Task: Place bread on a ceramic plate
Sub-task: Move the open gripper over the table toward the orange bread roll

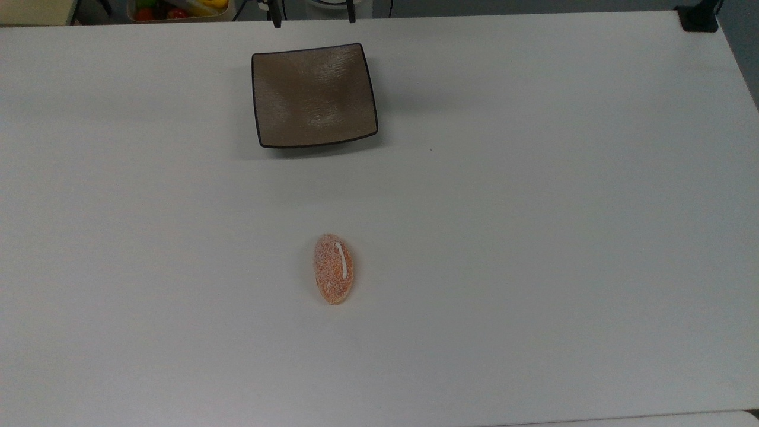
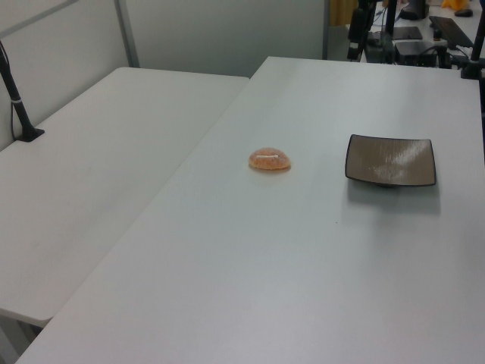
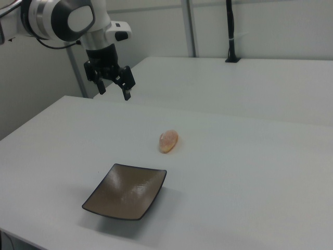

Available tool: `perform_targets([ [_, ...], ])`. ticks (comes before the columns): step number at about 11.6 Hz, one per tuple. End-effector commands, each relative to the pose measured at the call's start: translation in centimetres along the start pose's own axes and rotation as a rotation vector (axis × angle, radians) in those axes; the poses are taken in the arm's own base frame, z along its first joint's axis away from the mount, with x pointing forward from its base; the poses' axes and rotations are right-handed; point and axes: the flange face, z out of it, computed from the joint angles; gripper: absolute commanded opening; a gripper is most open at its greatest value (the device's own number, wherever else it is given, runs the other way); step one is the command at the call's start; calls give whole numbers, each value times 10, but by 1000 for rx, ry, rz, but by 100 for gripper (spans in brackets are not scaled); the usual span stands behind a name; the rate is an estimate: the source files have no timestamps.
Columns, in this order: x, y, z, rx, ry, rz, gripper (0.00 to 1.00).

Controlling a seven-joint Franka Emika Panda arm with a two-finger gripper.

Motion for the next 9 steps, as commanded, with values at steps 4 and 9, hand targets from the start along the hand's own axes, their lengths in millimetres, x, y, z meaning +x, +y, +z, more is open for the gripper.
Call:
perform_targets([
  [4,-2,0,-1,2,16,-7,100],
  [9,-1,0,8,2,0,-23,100],
])
